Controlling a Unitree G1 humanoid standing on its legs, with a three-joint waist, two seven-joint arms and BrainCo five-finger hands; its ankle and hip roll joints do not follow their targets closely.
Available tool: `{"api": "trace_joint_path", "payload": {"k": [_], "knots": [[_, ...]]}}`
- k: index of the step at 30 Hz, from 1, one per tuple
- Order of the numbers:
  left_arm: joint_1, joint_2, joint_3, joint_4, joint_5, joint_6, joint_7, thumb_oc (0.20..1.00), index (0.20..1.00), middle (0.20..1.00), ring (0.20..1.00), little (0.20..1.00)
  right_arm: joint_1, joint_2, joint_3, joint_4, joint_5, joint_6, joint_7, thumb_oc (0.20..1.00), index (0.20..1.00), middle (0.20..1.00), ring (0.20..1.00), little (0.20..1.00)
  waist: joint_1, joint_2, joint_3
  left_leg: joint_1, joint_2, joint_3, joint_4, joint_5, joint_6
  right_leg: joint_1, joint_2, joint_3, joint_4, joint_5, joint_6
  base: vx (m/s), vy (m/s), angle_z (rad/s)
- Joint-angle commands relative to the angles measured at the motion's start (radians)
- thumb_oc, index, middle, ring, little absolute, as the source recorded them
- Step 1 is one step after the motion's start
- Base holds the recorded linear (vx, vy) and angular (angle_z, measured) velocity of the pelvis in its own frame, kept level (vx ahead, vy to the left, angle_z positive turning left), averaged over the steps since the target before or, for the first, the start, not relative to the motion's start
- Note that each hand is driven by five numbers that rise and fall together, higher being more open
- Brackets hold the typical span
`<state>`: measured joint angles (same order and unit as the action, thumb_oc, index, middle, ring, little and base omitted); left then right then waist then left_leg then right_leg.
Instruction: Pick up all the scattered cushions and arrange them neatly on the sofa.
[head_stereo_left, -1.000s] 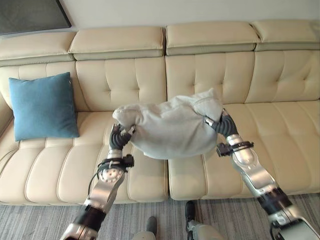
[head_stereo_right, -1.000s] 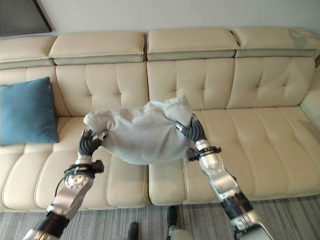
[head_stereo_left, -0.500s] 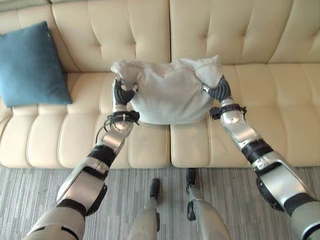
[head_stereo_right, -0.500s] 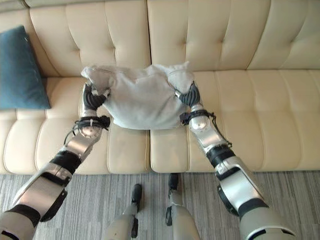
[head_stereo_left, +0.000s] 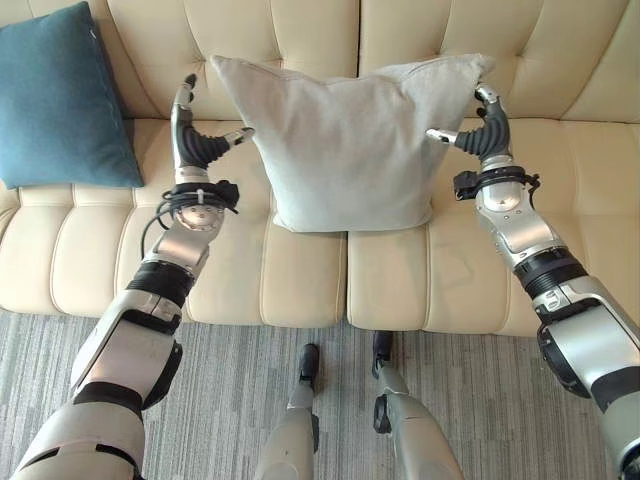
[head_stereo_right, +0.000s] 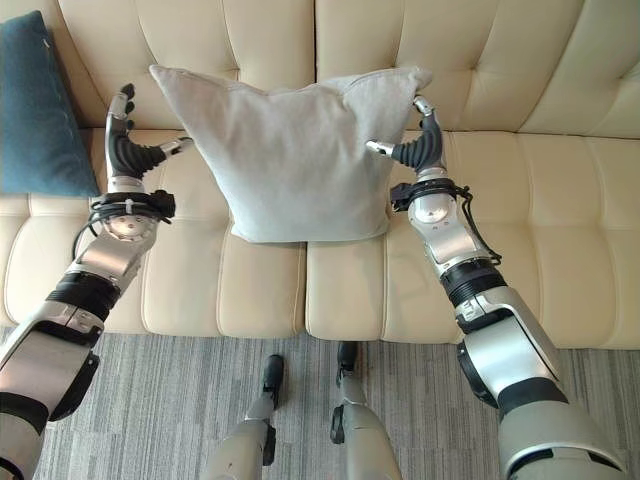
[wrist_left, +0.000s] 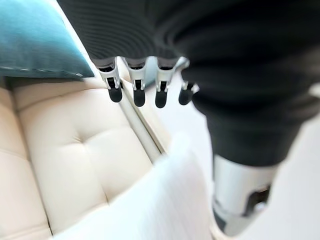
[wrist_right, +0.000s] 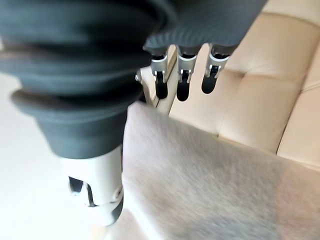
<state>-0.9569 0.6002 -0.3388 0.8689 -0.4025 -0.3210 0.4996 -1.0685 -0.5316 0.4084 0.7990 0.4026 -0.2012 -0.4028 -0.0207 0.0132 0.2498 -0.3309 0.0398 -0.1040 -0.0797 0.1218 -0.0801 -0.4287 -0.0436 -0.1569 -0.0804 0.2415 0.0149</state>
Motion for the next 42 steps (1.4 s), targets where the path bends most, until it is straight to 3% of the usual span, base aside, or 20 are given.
{"api": "trace_joint_path", "payload": {"k": [1,7,11,13,14,16,17,19,26,31,33,35,36,39,42], "knots": [[-0.127,0.022,-0.002,0.099,-0.189,-0.06,-0.07,1.0,1.0,1.0,1.0,1.0,-0.128,0.007,-0.033,0.11,0.217,-0.087,0.022,1.0,1.0,1.0,1.0,1.0,0.013,-0.017,-0.057,0.034,-0.003,0.042,-0.007,-0.066,-0.034,0.029,-0.066,0.054,0.089,-0.152,0.135,-0.03,0.021,0.0],[-0.019,0.005,0.001,-0.034,-0.162,-0.068,-0.111,1.0,1.0,1.0,1.0,1.0,-0.028,-0.011,-0.065,0.068,0.272,-0.086,0.07,1.0,1.0,1.0,1.0,1.0,0.013,-0.021,-0.05,0.058,-0.007,0.042,-0.004,-0.067,-0.032,0.061,-0.065,0.057,0.088,-0.155,0.133,0.0,0.0,0.0],[0.313,0.0,0.09,-0.302,-0.098,-0.068,-0.173,1.0,1.0,1.0,1.0,1.0,0.267,-0.053,-0.143,-0.195,0.18,-0.08,0.138,1.0,1.0,1.0,1.0,1.0,0.009,-0.03,-0.052,0.106,-0.006,0.052,0.001,-0.088,-0.022,0.108,-0.069,0.058,0.089,-0.166,0.13,0.03,0.025,0.01],[0.512,-0.001,0.14,-0.39,-0.042,-0.044,-0.219,1.0,1.0,1.0,1.0,1.0,0.471,-0.066,-0.205,-0.327,0.128,-0.074,0.187,1.0,1.0,1.0,1.0,1.0,0.007,-0.037,-0.059,0.139,-0.004,0.059,0.006,-0.101,-0.014,0.14,-0.07,0.062,0.09,-0.174,0.13,0.08,0.051,0.03],[0.71,-0.009,0.204,-0.448,0.01,-0.021,-0.275,1.0,1.0,1.0,1.0,1.0,0.676,-0.068,-0.274,-0.423,0.07,-0.071,0.251,1.0,1.0,1.0,1.0,1.0,0.005,-0.044,-0.063,0.178,-0.004,0.067,0.015,-0.122,-0.006,0.181,-0.069,0.063,0.091,-0.182,0.132,0.07,0.047,-0.04],[0.802,-0.01,0.239,-0.467,0.027,-0.009,-0.305,1.0,1.0,1.0,1.0,1.0,0.769,-0.074,-0.308,-0.468,0.031,-0.059,0.276,1.0,1.0,1.0,1.0,1.0,0.0,-0.048,-0.07,0.188,-0.007,0.071,0.024,-0.129,-0.001,0.197,-0.069,0.062,0.088,-0.182,0.133,0.06,0.054,-0.12],[0.949,-0.031,0.289,-0.448,0.074,0.011,-0.358,1.0,1.0,1.0,1.0,1.0,0.922,-0.068,-0.353,-0.499,-0.053,-0.054,0.325,1.0,1.0,1.0,1.0,1.0,-0.007,-0.055,-0.084,0.216,-0.01,0.075,0.035,-0.144,0.007,0.227,-0.07,0.064,0.085,-0.186,0.136,0.06,0.09,-0.12],[1.05,-0.054,0.321,-0.402,0.114,0.028,-0.395,1.0,1.0,1.0,1.0,1.0,1.04,-0.047,-0.37,-0.508,-0.123,-0.037,0.37,1.0,1.0,1.0,1.0,1.0,-0.012,-0.057,-0.103,0.247,-0.011,0.082,0.044,-0.159,0.016,0.256,-0.072,0.067,0.083,-0.19,0.139,0.03,0.083,-0.08],[1.158,-0.181,0.306,-0.143,0.172,0.074,-0.449,1.0,1.0,1.0,1.0,1.0,1.18,0.032,-0.318,-0.355,-0.283,-0.004,0.406,1.0,1.0,1.0,1.0,1.0,-0.026,-0.062,-0.135,0.314,-0.034,0.101,0.07,-0.194,0.045,0.305,-0.087,0.099,0.103,-0.186,0.151,-0.04,0.135,-0.15],[1.147,-0.206,0.278,-0.103,0.204,0.073,-0.434,1.0,1.0,1.0,1.0,1.0,1.147,0.087,-0.257,-0.23,-0.34,0.008,0.38,1.0,1.0,1.0,1.0,1.0,-0.027,-0.082,-0.098,0.313,-0.068,0.136,0.062,-0.184,0.076,0.23,-0.109,0.143,0.146,-0.065,0.215,-0.24,0.13,-0.37],[1.115,-0.203,0.264,-0.098,0.209,0.074,-0.421,1.0,1.0,1.0,1.0,1.0,1.122,0.109,-0.236,-0.195,-0.328,0.018,0.37,1.0,1.0,1.0,1.0,1.0,-0.017,-0.075,-0.077,0.286,-0.055,0.142,0.067,-0.162,0.081,0.211,-0.105,0.12,0.2,-0.108,0.213,-0.35,0.041,-0.49],[1.089,-0.198,0.247,-0.115,0.209,0.078,-0.419,1.0,1.0,1.0,1.0,1.0,1.121,0.122,-0.223,-0.172,-0.318,0.016,0.371,1.0,1.0,1.0,1.0,1.0,-0.002,-0.059,-0.075,0.254,-0.039,0.133,0.071,-0.13,0.087,0.25,-0.09,0.096,0.349,-0.214,0.172,-0.38,-0.006,-0.23],[1.081,-0.195,0.241,-0.123,0.208,0.079,-0.42,1.0,1.0,1.0,1.0,1.0,1.128,0.125,-0.221,-0.166,-0.316,0.015,0.373,1.0,1.0,1.0,1.0,1.0,0.011,-0.056,-0.096,0.226,-0.032,0.122,0.065,-0.107,0.083,0.291,-0.058,0.115,0.418,-0.254,0.163,-0.29,-0.048,-0.03],[1.086,-0.195,0.231,-0.139,0.226,0.083,-0.413,1.0,1.0,1.0,1.0,1.0,1.132,0.132,-0.221,-0.166,-0.319,0.016,0.364,1.0,1.0,1.0,1.0,1.0,0.033,-0.076,-0.111,0.197,-0.043,0.119,0.075,-0.098,0.078,0.371,-0.038,0.114,0.375,-0.301,0.148,-0.15,-0.126,0.2],[1.059,-0.195,0.214,-0.142,0.229,0.073,-0.401,1.0,1.0,1.0,1.0,1.0,1.119,0.132,-0.203,-0.174,-0.299,0.012,0.358,1.0,1.0,1.0,1.0,1.0,0.049,-0.102,-0.114,0.122,-0.048,0.128,0.09,-0.06,0.051,0.434,-0.005,0.111,0.189,-0.366,0.102,-0.21,-0.187,-0.1]]}}
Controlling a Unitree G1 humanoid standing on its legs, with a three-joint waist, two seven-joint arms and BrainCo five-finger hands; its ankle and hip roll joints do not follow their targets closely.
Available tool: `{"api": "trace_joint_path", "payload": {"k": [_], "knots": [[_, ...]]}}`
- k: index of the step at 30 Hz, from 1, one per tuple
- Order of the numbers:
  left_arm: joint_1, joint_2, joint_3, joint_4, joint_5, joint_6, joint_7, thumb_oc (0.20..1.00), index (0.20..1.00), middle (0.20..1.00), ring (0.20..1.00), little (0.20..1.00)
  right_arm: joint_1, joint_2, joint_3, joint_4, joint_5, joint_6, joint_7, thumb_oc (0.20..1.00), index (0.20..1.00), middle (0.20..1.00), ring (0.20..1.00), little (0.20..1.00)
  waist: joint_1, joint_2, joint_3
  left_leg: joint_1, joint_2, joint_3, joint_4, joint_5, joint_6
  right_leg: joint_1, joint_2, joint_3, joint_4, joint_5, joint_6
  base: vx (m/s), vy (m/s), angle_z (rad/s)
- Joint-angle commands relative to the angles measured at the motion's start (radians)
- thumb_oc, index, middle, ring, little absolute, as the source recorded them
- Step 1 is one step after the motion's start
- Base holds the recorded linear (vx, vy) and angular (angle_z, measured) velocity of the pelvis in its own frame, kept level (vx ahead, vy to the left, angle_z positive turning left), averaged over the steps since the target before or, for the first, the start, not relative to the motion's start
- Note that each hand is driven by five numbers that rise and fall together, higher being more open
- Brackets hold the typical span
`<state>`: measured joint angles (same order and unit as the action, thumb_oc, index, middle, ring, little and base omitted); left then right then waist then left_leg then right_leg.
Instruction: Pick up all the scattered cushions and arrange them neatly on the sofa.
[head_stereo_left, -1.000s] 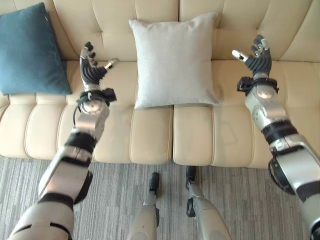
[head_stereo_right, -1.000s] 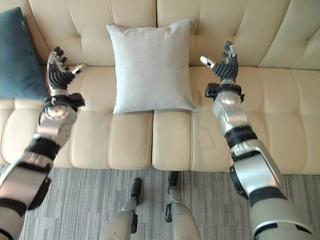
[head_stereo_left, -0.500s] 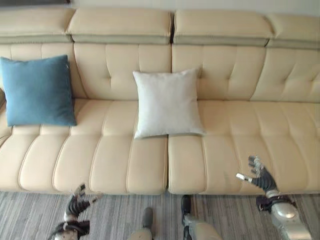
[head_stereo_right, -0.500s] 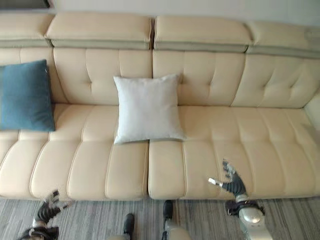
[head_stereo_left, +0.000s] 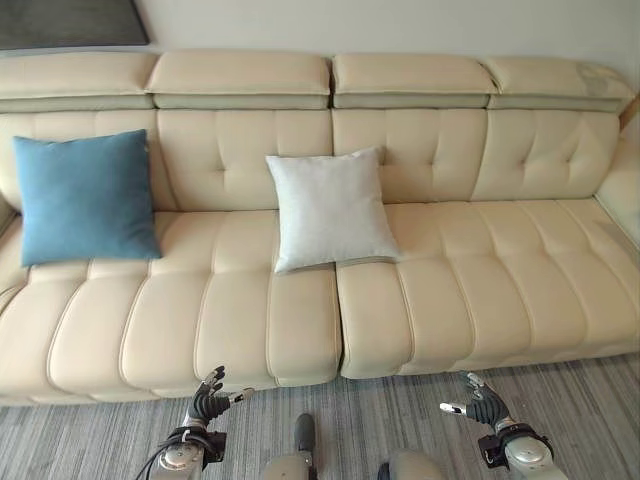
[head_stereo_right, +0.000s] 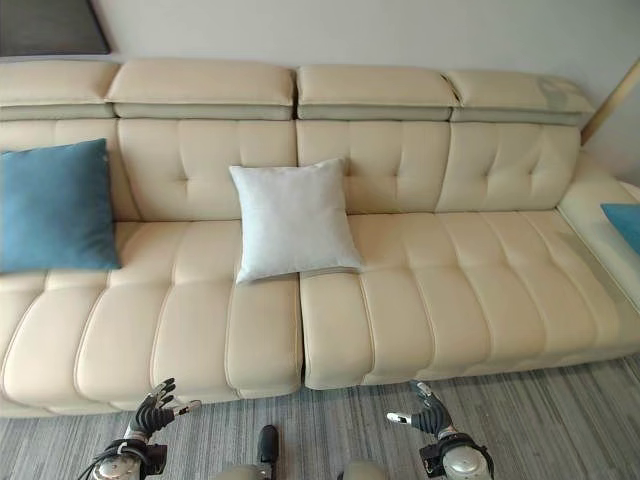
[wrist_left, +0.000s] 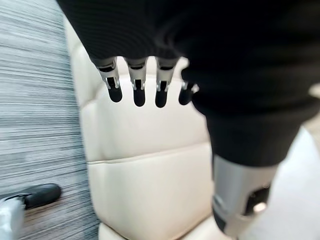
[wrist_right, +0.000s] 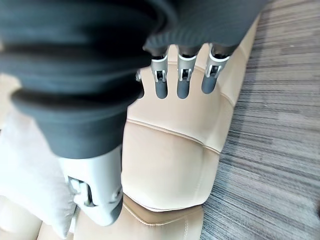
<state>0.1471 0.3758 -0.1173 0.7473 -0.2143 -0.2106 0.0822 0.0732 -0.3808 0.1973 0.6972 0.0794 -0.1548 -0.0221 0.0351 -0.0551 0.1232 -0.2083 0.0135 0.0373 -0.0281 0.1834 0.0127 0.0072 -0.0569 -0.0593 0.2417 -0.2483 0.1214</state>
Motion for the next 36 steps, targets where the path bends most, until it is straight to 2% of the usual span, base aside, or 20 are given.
{"api": "trace_joint_path", "payload": {"k": [1,4,9,11,15,18,20,21,25,27,28,30,31,32,33,36], "knots": [[-0.048,0.025,-0.009,-0.024,0.039,-0.04,0.018,1.0,1.0,1.0,1.0,1.0,-0.025,-0.025,0.009,-0.083,0.028,-0.036,-0.025,1.0,1.0,1.0,1.0,1.0,-0.009,-0.033,0.012,-0.026,-0.018,-0.013,0.048,-0.11,-0.056,0.0,0.024,0.027,-0.171,0.125,-0.014,-0.18,-0.143,0.18],[-0.063,0.017,-0.024,-0.047,0.037,-0.044,0.024,1.0,1.0,1.0,1.0,1.0,-0.03,-0.054,0.012,-0.11,0.032,-0.035,-0.029,1.0,1.0,1.0,1.0,1.0,-0.009,-0.022,0.043,-0.073,-0.013,-0.025,0.097,-0.085,-0.093,-0.005,0.038,0.025,-0.216,0.15,-0.033,-0.23,-0.087,0.47],[-0.057,-0.003,-0.039,-0.068,0.042,-0.046,0.013,1.0,1.0,1.0,1.0,1.0,-0.035,-0.074,-0.004,-0.131,0.047,-0.032,-0.02,1.0,1.0,1.0,1.0,1.0,-0.034,-0.027,0.044,-0.016,-0.054,-0.111,0.175,-0.21,-0.073,-0.064,0.014,0.037,-0.192,0.189,-0.025,-0.15,0.009,0.01],[-0.056,-0.008,-0.05,-0.076,0.037,-0.047,0.013,1.0,1.0,1.0,1.0,1.0,-0.031,-0.067,-0.007,-0.125,0.055,-0.04,-0.019,1.0,1.0,1.0,1.0,1.0,-0.043,-0.019,0.036,0.0,-0.056,-0.137,0.16,-0.213,-0.067,-0.071,0.021,0.049,-0.182,0.187,-0.025,0.02,0.054,-0.09],[-0.053,-0.001,-0.06,-0.083,0.049,-0.043,0.007,1.0,1.0,1.0,1.0,1.0,-0.01,-0.048,-0.023,-0.12,0.079,-0.034,-0.017,1.0,1.0,1.0,1.0,1.0,-0.063,-0.014,0.008,0.041,-0.048,-0.112,0.11,-0.211,-0.054,-0.065,0.018,0.053,-0.186,0.189,-0.018,0.07,0.057,-0.27],[-0.048,0.005,-0.058,-0.095,0.049,-0.04,0.003,1.0,1.0,1.0,1.0,1.0,-0.007,-0.03,-0.03,-0.117,0.104,-0.029,-0.014,1.0,1.0,1.0,1.0,1.0,-0.066,-0.015,0.008,0.062,-0.05,-0.094,0.105,-0.225,-0.043,-0.067,0.014,0.084,-0.179,0.2,-0.011,0.03,0.085,-0.41],[-0.048,0.011,-0.062,-0.107,0.057,-0.038,0.007,1.0,1.0,1.0,1.0,1.0,-0.038,0.004,-0.033,-0.097,0.149,-0.03,-0.024,1.0,1.0,1.0,1.0,1.0,-0.072,-0.015,0.016,0.083,-0.044,-0.026,0.127,-0.261,-0.02,-0.101,0.018,0.164,-0.157,0.229,0.006,-0.03,0.186,-1.05],[-0.046,0.013,-0.069,-0.116,0.064,-0.038,0.007,1.0,1.0,1.0,1.0,1.0,-0.05,0.004,-0.03,-0.091,0.147,-0.029,-0.027,1.0,1.0,1.0,1.0,1.0,-0.07,-0.013,0.023,0.094,-0.037,-0.001,0.13,-0.272,-0.014,-0.108,0.019,0.181,-0.151,0.232,0.013,-0.04,0.132,-1.31],[-0.045,0.017,-0.079,-0.136,0.068,-0.035,0.0,1.0,1.0,1.0,1.0,1.0,-0.066,0.008,-0.025,-0.089,0.144,-0.028,-0.033,1.0,1.0,1.0,1.0,1.0,-0.073,-0.014,0.024,0.104,-0.024,0.049,0.128,-0.28,-0.007,-0.132,0.02,0.197,-0.145,0.251,0.027,-0.01,0.032,-1.24],[-0.053,0.032,-0.096,-0.175,0.075,-0.032,-0.004,1.0,1.0,1.0,1.0,1.0,-0.088,0.013,-0.016,-0.086,0.135,-0.026,-0.043,1.0,1.0,1.0,1.0,1.0,-0.067,-0.008,0.036,0.127,0.012,0.129,0.136,-0.301,-0.007,-0.167,-0.019,0.08,-0.119,0.259,0.034,-0.02,-0.06,-1.36],[-0.055,0.036,-0.102,-0.181,0.076,-0.029,-0.007,1.0,1.0,1.0,1.0,1.0,-0.09,0.016,-0.012,-0.084,0.132,-0.025,-0.046,1.0,1.0,1.0,1.0,1.0,-0.062,-0.005,0.036,0.14,0.031,0.165,0.132,-0.303,-0.012,-0.173,-0.052,-0.024,-0.111,0.253,0.026,0.0,-0.099,-1.89],[-0.055,0.045,-0.1,-0.198,0.076,-0.023,-0.008,1.0,1.0,1.0,1.0,1.0,-0.096,0.021,0.003,-0.093,0.121,-0.02,-0.045,1.0,1.0,1.0,1.0,1.0,-0.054,0.002,0.033,0.163,0.063,0.223,0.127,-0.3,-0.019,-0.182,-0.109,-0.179,-0.085,0.248,0.015,0.06,-0.125,-1.85],[-0.05,0.046,-0.1,-0.2,0.076,-0.02,-0.011,1.0,1.0,1.0,1.0,1.0,-0.093,0.023,0.006,-0.101,0.117,-0.019,-0.046,1.0,1.0,1.0,1.0,1.0,-0.048,0.008,0.029,0.19,0.079,0.238,0.118,-0.321,-0.028,-0.165,-0.126,-0.231,-0.077,0.23,0.023,0.09,-0.089,-1.18],[-0.05,0.046,-0.1,-0.2,0.076,-0.02,-0.011,1.0,1.0,1.0,1.0,1.0,-0.093,0.023,0.006,-0.101,0.117,-0.019,-0.046,1.0,1.0,1.0,1.0,1.0,-0.048,0.008,0.029,0.19,0.079,0.238,0.118,-0.321,-0.028,-0.165,-0.126,-0.231,-0.077,0.23,0.023,0.14,-0.186,-1.15],[-0.052,0.042,-0.101,-0.191,0.085,-0.014,-0.015,1.0,1.0,1.0,1.0,1.0,-0.089,0.022,0.01,-0.117,0.109,-0.018,-0.043,1.0,1.0,1.0,1.0,1.0,-0.055,0.004,0.013,0.219,0.091,0.288,0.093,-0.315,-0.039,-0.155,-0.147,-0.287,-0.086,0.239,0.03,0.11,-0.192,-1.29],[-0.064,0.028,-0.123,-0.167,0.1,-0.01,-0.03,1.0,1.0,1.0,1.0,1.0,-0.061,0.019,-0.003,-0.129,0.114,-0.017,-0.037,1.0,1.0,1.0,1.0,1.0,-0.089,0.005,-0.005,0.241,0.105,0.297,0.105,-0.323,-0.055,-0.158,-0.121,-0.22,-0.093,0.223,0.025,0.18,-0.278,-0.91]]}}
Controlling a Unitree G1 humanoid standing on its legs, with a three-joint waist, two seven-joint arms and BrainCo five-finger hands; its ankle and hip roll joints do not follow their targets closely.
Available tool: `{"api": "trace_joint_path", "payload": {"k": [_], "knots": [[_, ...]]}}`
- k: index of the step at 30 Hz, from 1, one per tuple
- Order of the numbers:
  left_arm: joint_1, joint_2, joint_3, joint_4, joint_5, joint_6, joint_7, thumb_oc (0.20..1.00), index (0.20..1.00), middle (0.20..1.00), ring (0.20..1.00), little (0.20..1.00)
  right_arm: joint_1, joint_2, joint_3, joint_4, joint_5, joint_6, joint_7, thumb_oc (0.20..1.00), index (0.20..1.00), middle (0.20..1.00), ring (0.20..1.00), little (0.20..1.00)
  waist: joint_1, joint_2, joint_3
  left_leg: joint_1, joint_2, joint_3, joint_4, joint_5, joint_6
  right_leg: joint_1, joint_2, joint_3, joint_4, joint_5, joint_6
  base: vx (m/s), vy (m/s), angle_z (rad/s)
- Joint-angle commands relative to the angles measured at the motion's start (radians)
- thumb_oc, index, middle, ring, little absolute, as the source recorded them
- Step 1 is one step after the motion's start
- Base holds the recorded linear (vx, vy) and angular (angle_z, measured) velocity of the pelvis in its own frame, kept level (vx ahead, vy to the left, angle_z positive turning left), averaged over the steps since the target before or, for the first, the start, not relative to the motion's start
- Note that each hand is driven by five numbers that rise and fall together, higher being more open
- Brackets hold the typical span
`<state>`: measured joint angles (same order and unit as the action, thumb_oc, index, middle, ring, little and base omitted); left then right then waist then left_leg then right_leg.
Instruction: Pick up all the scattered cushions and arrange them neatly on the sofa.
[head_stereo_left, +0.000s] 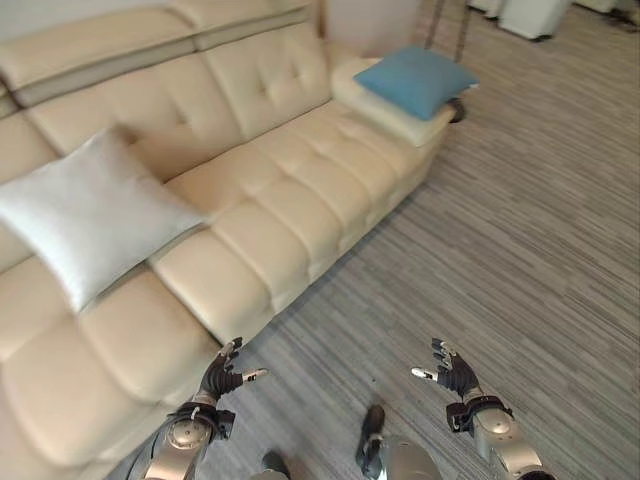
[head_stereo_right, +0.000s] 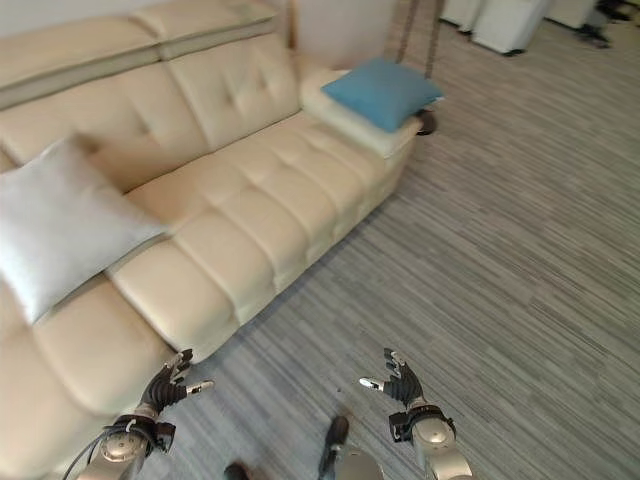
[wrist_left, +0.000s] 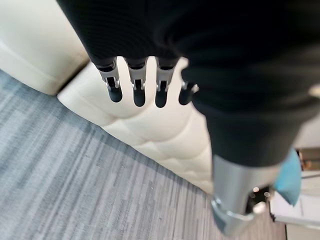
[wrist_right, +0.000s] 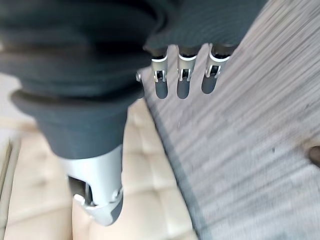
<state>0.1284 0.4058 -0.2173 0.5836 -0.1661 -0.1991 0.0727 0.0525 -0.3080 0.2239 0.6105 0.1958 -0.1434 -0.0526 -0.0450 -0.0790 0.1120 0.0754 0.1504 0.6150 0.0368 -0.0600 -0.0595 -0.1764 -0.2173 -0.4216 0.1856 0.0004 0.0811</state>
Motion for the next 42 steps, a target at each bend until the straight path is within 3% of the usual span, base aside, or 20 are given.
{"api": "trace_joint_path", "payload": {"k": [1,3,6,7,9,11,12,16,20,21,22,23,24,26,27,29,33,39,40,42], "knots": [[-0.052,-0.005,-0.03,-0.002,0.052,-0.022,-0.024,1.0,1.0,1.0,1.0,1.0,-0.032,-0.057,-0.036,-0.044,0.003,-0.031,-0.007,1.0,1.0,1.0,1.0,1.0,-0.021,0.031,0.005,-0.045,-0.02,-0.283,0.06,-0.082,0.009,0.03,0.049,0.159,-0.046,-0.031,0.059,0.21,-0.422,-0.79],[-0.082,-0.027,-0.059,0.014,0.043,-0.021,-0.025,1.0,1.0,1.0,1.0,1.0,-0.013,-0.08,-0.05,-0.052,0.025,-0.038,-0.015,1.0,1.0,1.0,1.0,1.0,-0.042,0.036,0.022,-0.11,0.034,-0.321,0.255,-0.051,-0.009,0.067,0.1,0.202,-0.073,-0.056,0.014,0.13,-0.436,-0.28],[-0.103,-0.044,-0.074,0.039,0.037,-0.022,-0.018,1.0,1.0,1.0,1.0,1.0,-0.019,-0.093,-0.055,-0.049,0.038,-0.041,-0.019,1.0,1.0,1.0,1.0,1.0,-0.046,0.03,0.036,-0.168,0.026,-0.374,0.339,0.016,-0.011,0.073,0.123,0.223,-0.086,-0.051,-0.02,0.06,-0.209,-0.11],[-0.1,-0.048,-0.083,0.041,0.032,-0.022,-0.018,1.0,1.0,1.0,1.0,1.0,-0.015,-0.093,-0.054,-0.056,0.049,-0.04,-0.017,1.0,1.0,1.0,1.0,1.0,-0.038,0.025,0.041,-0.204,-0.025,-0.445,0.346,-0.001,0.002,0.089,0.135,0.258,-0.097,-0.058,-0.026,0.18,-0.149,-0.7],[-0.092,-0.046,-0.092,0.036,0.043,-0.021,-0.018,1.0,1.0,1.0,1.0,1.0,-0.013,-0.096,-0.05,-0.057,0.051,-0.045,-0.017,1.0,1.0,1.0,1.0,1.0,-0.016,0.014,0.042,-0.285,-0.116,-0.509,0.281,-0.049,0.029,0.118,0.15,0.296,-0.109,-0.078,-0.023,0.31,-0.169,-0.49],[-0.086,-0.044,-0.087,0.037,0.047,-0.018,-0.017,1.0,1.0,1.0,1.0,1.0,-0.018,-0.096,-0.044,-0.047,0.052,-0.044,-0.022,1.0,1.0,1.0,1.0,1.0,0.003,0.021,0.048,-0.34,-0.157,-0.544,0.231,-0.007,0.03,0.144,0.175,0.318,-0.114,-0.09,-0.024,0.33,-0.069,-0.37],[-0.081,-0.045,-0.076,0.052,0.049,-0.016,-0.012,1.0,1.0,1.0,1.0,1.0,-0.024,-0.092,-0.035,-0.038,0.049,-0.046,-0.027,1.0,1.0,1.0,1.0,1.0,0.028,0.033,0.049,-0.379,-0.187,-0.594,0.155,0.061,0.019,0.175,0.212,0.347,-0.119,-0.107,-0.021,0.37,-0.036,-0.5],[-0.059,-0.045,-0.041,0.062,0.045,-0.012,-0.002,1.0,1.0,1.0,1.0,1.0,-0.028,-0.084,-0.025,-0.026,0.038,-0.041,-0.03,1.0,1.0,1.0,1.0,1.0,0.073,0.04,0.05,-0.455,-0.175,-0.584,0.033,0.144,0.014,0.278,0.247,0.43,-0.114,-0.164,-0.021,0.52,0.063,-1.0],[-0.042,-0.043,-0.022,0.063,0.038,-0.011,-0.006,1.0,1.0,1.0,1.0,1.0,-0.026,-0.077,-0.03,-0.031,0.031,-0.035,-0.011,1.0,1.0,1.0,1.0,1.0,0.096,0.026,0.026,-0.449,-0.167,-0.59,0.076,0.167,0.036,0.331,0.214,0.479,-0.084,-0.176,0.006,0.48,0.17,-0.93],[-0.036,-0.041,-0.018,0.062,0.037,-0.011,-0.005,1.0,1.0,1.0,1.0,1.0,-0.028,-0.07,-0.028,-0.028,0.027,-0.035,-0.008,1.0,1.0,1.0,1.0,1.0,0.101,0.009,0.023,-0.441,-0.178,-0.579,0.105,0.146,0.047,0.322,0.19,0.484,-0.044,-0.141,0.026,0.68,0.297,-1.05],[-0.041,-0.03,-0.017,0.055,0.033,-0.008,-0.007,1.0,1.0,1.0,1.0,1.0,-0.038,-0.06,-0.02,-0.038,0.023,-0.032,0.001,1.0,1.0,1.0,1.0,1.0,0.11,-0.008,0.024,-0.417,-0.185,-0.558,0.13,0.108,0.069,0.269,0.157,0.491,0.064,-0.034,0.076,0.37,0.169,-0.95],[-0.041,-0.031,-0.017,0.055,0.033,-0.008,-0.007,1.0,1.0,1.0,1.0,1.0,-0.038,-0.061,-0.02,-0.038,0.023,-0.032,0.001,1.0,1.0,1.0,1.0,1.0,0.112,-0.006,0.022,-0.42,-0.182,-0.558,0.128,0.11,0.068,0.265,0.159,0.492,0.063,-0.031,0.076,0.34,0.168,-1.1],[-0.042,-0.022,-0.018,0.045,0.033,-0.008,-0.009,1.0,1.0,1.0,1.0,1.0,-0.043,-0.058,-0.013,-0.047,0.02,-0.034,0.008,1.0,1.0,1.0,1.0,1.0,0.109,-0.013,0.03,-0.401,-0.187,-0.549,0.139,0.083,0.083,0.228,0.143,0.494,0.147,0.037,0.104,0.21,0.104,-0.92],[-0.046,-0.015,-0.02,0.041,0.036,-0.008,-0.011,1.0,1.0,1.0,1.0,1.0,-0.048,-0.053,-0.006,-0.055,0.013,-0.037,0.01,1.0,1.0,1.0,1.0,1.0,0.109,0.0,0.037,-0.366,-0.182,-0.544,0.14,0.057,0.1,0.16,0.129,0.465,0.253,0.087,0.123,0.32,0.164,-0.53],[-0.055,-0.013,-0.026,0.044,0.042,-0.009,-0.005,1.0,1.0,1.0,1.0,1.0,-0.055,-0.044,0.005,-0.059,0.008,-0.037,0.008,1.0,1.0,1.0,1.0,1.0,0.102,0.019,0.045,-0.301,-0.182,-0.552,0.12,0.029,0.115,0.08,0.109,0.401,0.284,0.084,0.086,0.41,0.185,-0.04],[-0.057,-0.011,-0.028,0.042,0.044,-0.011,-0.003,1.0,1.0,1.0,1.0,1.0,-0.051,-0.047,0.009,-0.07,0.01,-0.037,0.011,1.0,1.0,1.0,1.0,1.0,0.084,0.034,0.051,-0.241,-0.184,-0.568,0.089,0.008,0.116,0.013,0.116,0.341,0.236,0.014,0.058,0.41,0.123,0.19],[-0.056,-0.013,-0.026,0.041,0.045,-0.009,0.0,1.0,1.0,1.0,1.0,1.0,-0.055,-0.051,0.013,-0.075,0.015,-0.033,0.007,1.0,1.0,1.0,1.0,1.0,0.061,0.038,0.069,-0.166,-0.186,-0.578,0.073,-0.032,0.11,-0.06,0.114,0.265,0.128,-0.015,0.054,0.27,-0.011,0.24],[-0.058,-0.033,-0.028,0.065,0.063,-0.019,-0.002,1.0,1.0,1.0,1.0,1.0,-0.025,-0.056,-0.003,-0.066,0.021,-0.031,0.003,1.0,1.0,1.0,1.0,1.0,0.026,0.026,0.063,-0.058,-0.202,-0.63,0.087,-0.111,0.068,-0.063,0.129,0.277,-0.086,0.027,0.057,0.39,-0.155,0.34],[-0.056,-0.05,-0.025,0.088,0.045,-0.017,-0.003,1.0,1.0,1.0,1.0,1.0,-0.012,-0.071,-0.022,-0.055,0.031,-0.037,-0.002,1.0,1.0,1.0,1.0,1.0,0.027,0.034,0.049,-0.098,-0.17,-0.611,0.223,-0.06,0.012,0.007,0.134,0.245,-0.106,0.02,0.029,0.39,-0.239,1.26],[-0.058,-0.052,-0.024,0.091,0.036,-0.018,-0.005,1.0,1.0,1.0,1.0,1.0,-0.009,-0.077,-0.029,-0.056,0.039,-0.039,-0.006,1.0,1.0,1.0,1.0,1.0,0.028,0.033,0.048,-0.125,-0.163,-0.604,0.278,-0.032,0.002,0.023,0.13,0.234,-0.106,0.008,0.018,0.24,-0.153,1.07]]}}
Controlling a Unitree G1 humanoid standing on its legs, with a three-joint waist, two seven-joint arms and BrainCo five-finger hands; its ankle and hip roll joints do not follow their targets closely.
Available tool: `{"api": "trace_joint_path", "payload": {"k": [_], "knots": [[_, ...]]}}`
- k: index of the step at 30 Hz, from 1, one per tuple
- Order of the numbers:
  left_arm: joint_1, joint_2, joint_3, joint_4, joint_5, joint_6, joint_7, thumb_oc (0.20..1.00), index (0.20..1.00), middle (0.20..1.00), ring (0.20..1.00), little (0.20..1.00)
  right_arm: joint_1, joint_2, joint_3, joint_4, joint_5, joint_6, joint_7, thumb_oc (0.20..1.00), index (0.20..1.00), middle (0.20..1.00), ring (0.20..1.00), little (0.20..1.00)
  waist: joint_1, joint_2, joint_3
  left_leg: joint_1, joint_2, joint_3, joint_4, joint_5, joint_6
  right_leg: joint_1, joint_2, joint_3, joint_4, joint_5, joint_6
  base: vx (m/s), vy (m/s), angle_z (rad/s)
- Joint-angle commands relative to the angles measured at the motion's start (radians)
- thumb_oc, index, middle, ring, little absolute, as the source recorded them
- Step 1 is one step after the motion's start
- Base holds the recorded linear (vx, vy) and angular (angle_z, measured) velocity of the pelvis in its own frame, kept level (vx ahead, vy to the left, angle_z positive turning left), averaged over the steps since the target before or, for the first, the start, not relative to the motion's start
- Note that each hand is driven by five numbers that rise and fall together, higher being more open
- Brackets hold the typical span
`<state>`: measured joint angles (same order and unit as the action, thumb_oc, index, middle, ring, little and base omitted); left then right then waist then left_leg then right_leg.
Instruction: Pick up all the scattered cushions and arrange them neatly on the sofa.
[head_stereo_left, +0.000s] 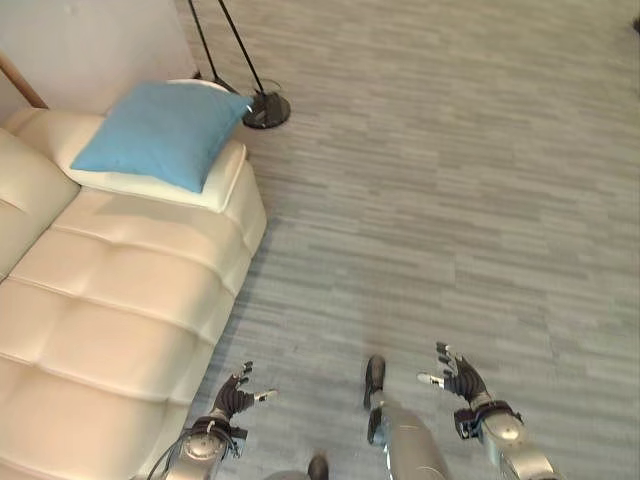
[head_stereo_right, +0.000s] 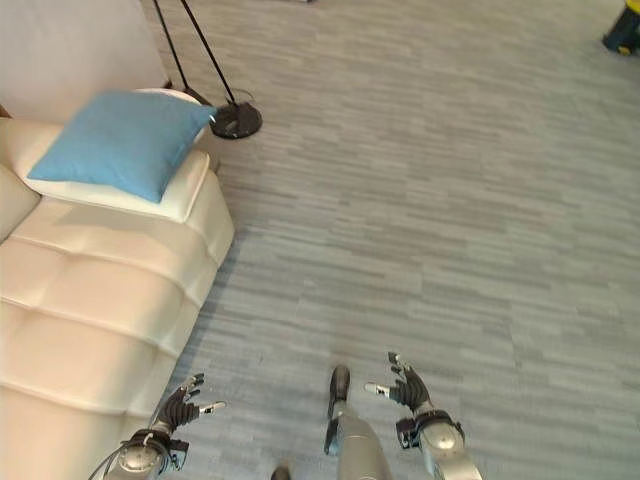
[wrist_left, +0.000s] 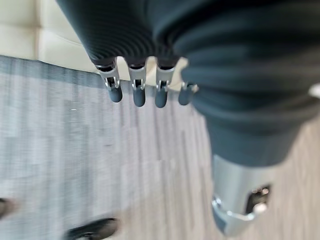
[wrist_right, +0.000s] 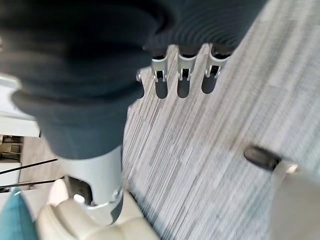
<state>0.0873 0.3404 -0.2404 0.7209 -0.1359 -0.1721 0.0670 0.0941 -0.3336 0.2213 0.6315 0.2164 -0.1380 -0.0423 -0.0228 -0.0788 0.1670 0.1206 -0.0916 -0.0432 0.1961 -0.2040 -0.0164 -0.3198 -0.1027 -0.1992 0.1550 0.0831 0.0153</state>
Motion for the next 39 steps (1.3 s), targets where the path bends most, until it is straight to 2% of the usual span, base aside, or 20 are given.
{"api": "trace_joint_path", "payload": {"k": [1,3,4,6,8,10,12,14,19,21,22,23,24,26,28,31,33,36,38,39], "knots": [[-0.022,0.01,-0.002,-0.037,-0.001,-0.044,0.001,1.0,1.0,1.0,1.0,1.0,-0.053,-0.055,-0.027,-0.077,0.024,-0.046,-0.018,1.0,1.0,1.0,1.0,1.0,0.003,0.036,-0.006,-0.194,0.088,0.059,0.175,0.128,-0.051,0.18,0.02,0.007,-0.074,-0.088,0.073,0.22,-0.127,0.57],[-0.035,0.005,0.006,-0.007,-0.008,-0.042,0.013,1.0,1.0,1.0,1.0,1.0,-0.053,-0.061,-0.032,-0.078,0.031,-0.047,-0.021,1.0,1.0,1.0,1.0,1.0,0.0,0.036,-0.005,-0.229,0.124,0.088,0.248,0.176,-0.06,0.213,0.028,0.003,-0.064,-0.127,0.044,0.27,-0.121,0.02],[-0.041,0.004,0.006,0.001,-0.013,-0.043,0.014,1.0,1.0,1.0,1.0,1.0,-0.051,-0.063,-0.035,-0.081,0.033,-0.045,-0.022,1.0,1.0,1.0,1.0,1.0,0.001,0.036,-0.003,-0.247,0.142,0.107,0.269,0.175,-0.055,0.229,0.03,0.002,-0.057,-0.146,0.037,0.27,-0.098,-0.16],[-0.051,0.005,0.008,0.018,-0.018,-0.043,0.019,1.0,1.0,1.0,1.0,1.0,-0.049,-0.068,-0.036,-0.08,0.039,-0.047,-0.025,1.0,1.0,1.0,1.0,1.0,0.008,0.031,-0.002,-0.289,0.139,0.118,0.264,0.157,-0.041,0.261,0.031,0.001,-0.056,-0.169,0.031,0.27,-0.062,0.06],[-0.057,0.005,0.011,0.031,-0.02,-0.041,0.026,1.0,1.0,1.0,1.0,1.0,-0.045,-0.076,-0.036,-0.089,0.033,-0.048,-0.027,1.0,1.0,1.0,1.0,1.0,0.023,0.026,-0.006,-0.364,0.124,0.133,0.15,0.127,-0.023,0.302,0.036,-0.002,-0.055,-0.213,0.035,0.42,-0.006,0.21],[-0.053,0.006,0.013,0.036,-0.019,-0.039,0.027,1.0,1.0,1.0,1.0,1.0,-0.042,-0.077,-0.036,-0.09,0.029,-0.046,-0.028,1.0,1.0,1.0,1.0,1.0,0.03,0.027,-0.009,-0.384,0.128,0.14,0.091,0.151,-0.025,0.322,0.042,-0.001,-0.055,-0.231,0.035,0.29,0.033,0.28],[-0.049,0.008,0.025,0.061,-0.013,-0.034,0.034,1.0,1.0,1.0,1.0,1.0,-0.046,-0.082,-0.035,-0.088,0.014,-0.045,-0.036,1.0,1.0,1.0,1.0,1.0,0.054,0.038,-0.011,-0.421,0.14,0.131,-0.031,0.242,-0.04,0.367,0.068,0.007,-0.055,-0.259,0.037,0.35,0.062,-0.02],[-0.041,0.01,0.049,0.086,-0.021,-0.031,0.042,1.0,1.0,1.0,1.0,1.0,-0.047,-0.081,-0.04,-0.079,0.007,-0.044,-0.037,1.0,1.0,1.0,1.0,1.0,0.074,0.034,-0.014,-0.477,0.157,0.149,-0.136,0.272,-0.051,0.428,0.069,0.021,-0.051,-0.293,0.053,0.59,0.168,-0.19],[-0.014,0.028,0.104,0.113,-0.02,-0.033,0.049,1.0,1.0,1.0,1.0,1.0,-0.015,-0.086,-0.056,-0.105,-0.019,-0.038,-0.014,1.0,1.0,1.0,1.0,1.0,0.11,0.027,-0.039,-0.525,0.186,0.18,-0.131,0.315,-0.05,0.524,0.046,0.058,-0.02,-0.324,0.086,0.54,0.253,-0.1],[-0.008,0.031,0.109,0.127,-0.01,-0.031,0.046,1.0,1.0,1.0,1.0,1.0,0.0,-0.079,-0.061,-0.109,-0.036,-0.032,-0.005,1.0,1.0,1.0,1.0,1.0,0.115,0.014,-0.053,-0.524,0.165,0.174,-0.085,0.354,-0.035,0.521,0.008,0.06,0.034,-0.253,0.109,0.6,0.353,-0.15],[-0.01,0.036,0.111,0.134,-0.002,-0.032,0.046,1.0,1.0,1.0,1.0,1.0,0.0,-0.069,-0.061,-0.102,-0.04,-0.034,-0.002,1.0,1.0,1.0,1.0,1.0,0.114,-0.01,-0.061,-0.504,0.124,0.175,-0.045,0.318,-0.009,0.484,-0.041,0.078,0.133,-0.116,0.137,0.46,0.3,-0.04],[-0.01,0.035,0.11,0.134,-0.002,-0.032,0.046,1.0,1.0,1.0,1.0,1.0,0.0,-0.069,-0.061,-0.102,-0.04,-0.034,-0.002,1.0,1.0,1.0,1.0,1.0,0.116,-0.007,-0.064,-0.506,0.127,0.175,-0.046,0.319,-0.009,0.481,-0.039,0.08,0.132,-0.113,0.136,0.45,0.314,-0.09],[-0.009,0.044,0.113,0.125,-0.004,-0.031,0.048,1.0,1.0,1.0,1.0,1.0,0.0,-0.064,-0.059,-0.103,-0.034,-0.036,0.002,1.0,1.0,1.0,1.0,1.0,0.116,-0.018,-0.061,-0.495,0.106,0.174,-0.031,0.296,0.008,0.458,-0.059,0.099,0.196,-0.011,0.153,0.27,0.193,-0.09],[-0.011,0.058,0.12,0.101,-0.019,-0.035,0.053,1.0,1.0,1.0,1.0,1.0,-0.026,-0.046,-0.034,-0.103,-0.033,-0.04,0.001,1.0,1.0,1.0,1.0,1.0,0.123,-0.005,-0.046,-0.416,0.077,0.147,-0.025,0.223,0.055,0.358,-0.072,0.124,0.35,0.089,0.148,0.53,0.31,0.25],[-0.013,0.059,0.123,0.095,-0.026,-0.039,0.056,1.0,1.0,1.0,1.0,1.0,-0.036,-0.043,-0.025,-0.104,-0.032,-0.044,0.002,1.0,1.0,1.0,1.0,1.0,0.109,0.013,-0.034,-0.347,0.062,0.112,-0.047,0.195,0.068,0.272,-0.051,0.114,0.36,0.025,0.122,0.5,0.199,0.63],[-0.009,0.056,0.122,0.096,-0.033,-0.043,0.055,1.0,1.0,1.0,1.0,1.0,-0.048,-0.055,-0.012,-0.124,-0.034,-0.045,0.003,1.0,1.0,1.0,1.0,1.0,0.072,0.043,-0.006,-0.25,0.048,0.045,-0.073,0.167,0.064,0.152,-0.012,0.078,0.269,-0.1,0.092,0.43,0.059,0.8],[-0.009,0.047,0.119,0.103,-0.035,-0.045,0.056,1.0,1.0,1.0,1.0,1.0,-0.052,-0.064,-0.009,-0.13,-0.031,-0.046,0.001,1.0,1.0,1.0,1.0,1.0,0.053,0.045,0.012,-0.212,0.034,0.007,-0.076,0.152,0.058,0.116,0.017,0.091,0.179,-0.112,0.097,0.34,-0.039,0.87],[-0.024,0.029,0.112,0.131,-0.018,-0.051,0.064,1.0,1.0,1.0,1.0,1.0,-0.047,-0.075,-0.003,-0.136,-0.042,-0.042,0.0,1.0,1.0,1.0,1.0,1.0,0.023,0.034,0.021,-0.142,-0.004,-0.078,-0.091,0.119,0.04,0.086,0.075,0.17,0.006,-0.083,0.124,0.35,-0.113,0.96],[-0.028,0.03,0.108,0.128,-0.017,-0.055,0.06,1.0,1.0,1.0,1.0,1.0,-0.044,-0.077,-0.01,-0.137,-0.039,-0.041,0.001,1.0,1.0,1.0,1.0,1.0,0.026,0.028,0.019,-0.147,-0.012,-0.097,-0.078,0.114,0.03,0.111,0.064,0.164,-0.022,-0.082,0.129,0.17,-0.116,1.64],[-0.023,0.021,0.106,0.137,-0.018,-0.058,0.059,1.0,1.0,1.0,1.0,1.0,-0.034,-0.076,-0.013,-0.133,-0.037,-0.042,0.001,1.0,1.0,1.0,1.0,1.0,0.033,0.022,0.001,-0.156,-0.015,-0.119,-0.068,0.107,0.019,0.145,0.051,0.149,-0.049,-0.083,0.111,0.21,-0.179,1.66]]}}
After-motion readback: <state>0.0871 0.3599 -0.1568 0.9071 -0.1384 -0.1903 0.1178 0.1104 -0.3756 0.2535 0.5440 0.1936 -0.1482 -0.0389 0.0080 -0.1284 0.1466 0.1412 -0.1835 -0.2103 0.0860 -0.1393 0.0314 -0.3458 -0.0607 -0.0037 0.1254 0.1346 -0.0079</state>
